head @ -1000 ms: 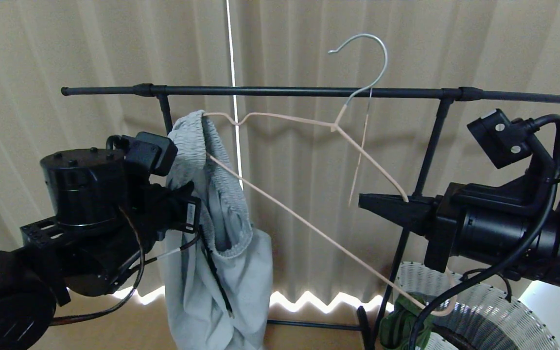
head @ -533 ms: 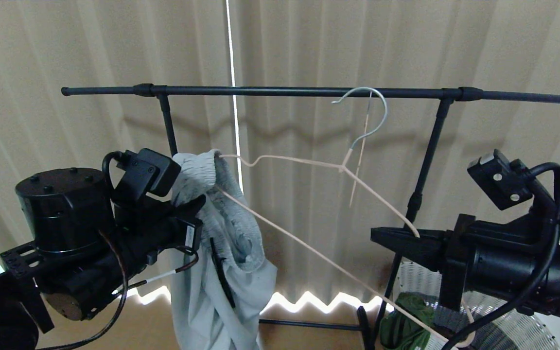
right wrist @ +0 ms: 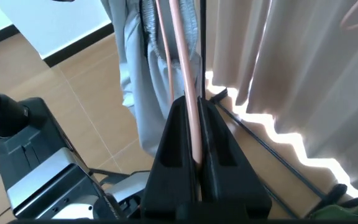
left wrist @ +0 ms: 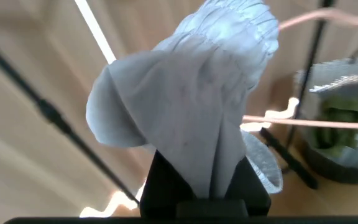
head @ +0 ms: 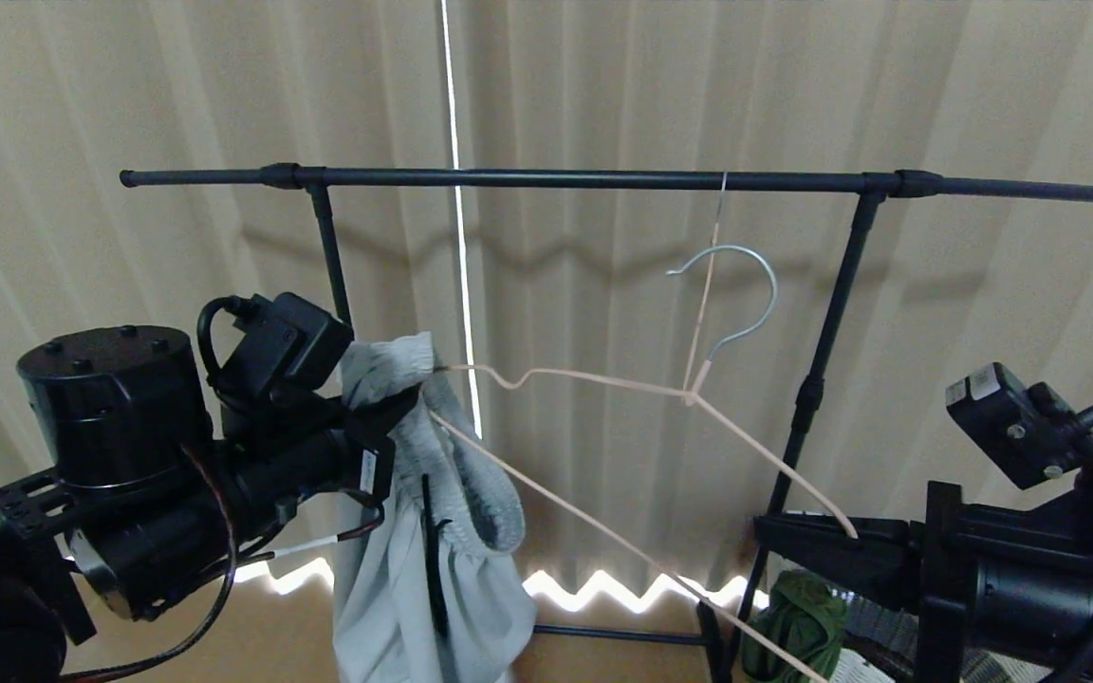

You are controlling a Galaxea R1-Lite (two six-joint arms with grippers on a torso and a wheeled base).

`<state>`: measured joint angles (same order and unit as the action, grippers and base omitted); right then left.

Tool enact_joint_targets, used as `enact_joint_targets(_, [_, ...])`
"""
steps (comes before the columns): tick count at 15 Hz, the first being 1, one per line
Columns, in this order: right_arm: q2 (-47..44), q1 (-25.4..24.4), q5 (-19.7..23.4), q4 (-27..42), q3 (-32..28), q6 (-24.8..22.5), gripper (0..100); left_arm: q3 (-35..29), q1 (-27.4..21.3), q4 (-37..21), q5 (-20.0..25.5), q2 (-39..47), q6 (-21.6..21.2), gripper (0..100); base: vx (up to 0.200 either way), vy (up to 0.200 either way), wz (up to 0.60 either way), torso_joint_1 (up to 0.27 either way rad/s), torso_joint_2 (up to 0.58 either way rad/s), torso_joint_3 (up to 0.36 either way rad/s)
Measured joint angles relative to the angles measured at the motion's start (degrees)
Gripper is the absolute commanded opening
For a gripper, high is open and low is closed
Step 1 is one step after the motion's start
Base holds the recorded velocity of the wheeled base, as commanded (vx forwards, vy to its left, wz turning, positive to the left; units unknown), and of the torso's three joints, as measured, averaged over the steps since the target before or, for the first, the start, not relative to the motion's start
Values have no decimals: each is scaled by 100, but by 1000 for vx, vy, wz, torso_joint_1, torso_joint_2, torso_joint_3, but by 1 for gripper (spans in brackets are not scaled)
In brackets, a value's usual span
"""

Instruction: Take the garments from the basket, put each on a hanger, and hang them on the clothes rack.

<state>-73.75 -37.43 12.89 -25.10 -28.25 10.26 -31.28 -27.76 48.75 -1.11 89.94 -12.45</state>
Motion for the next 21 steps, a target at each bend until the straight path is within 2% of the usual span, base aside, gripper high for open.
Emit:
enact_joint_targets(5, [-190,0,11,-2,9,2,0,77,-27,0,947,-171,-41,0,0,0,0,0,0,0])
enact_joint_targets(7, [-262,0,27,6,49,-4,0,130,-27,0,1118,-254,-57,0,0,0,0,0,0,0])
enact_joint_targets(12, [-321,-2,208,425,110,-9,0,135,-68,0,1993,-315,-52,0,0,0,0,0,0,0])
enact_joint_targets(18, [-467,-4,228,406,33,-6,0,152,-422,0,2395,-279,-49,0,0,0,0,0,0,0])
enact_joint_targets(21, [-555,-9,208,373,-61,0,0,254,-501,7,2421,-234,-66,0,0,0,0,0,0,0])
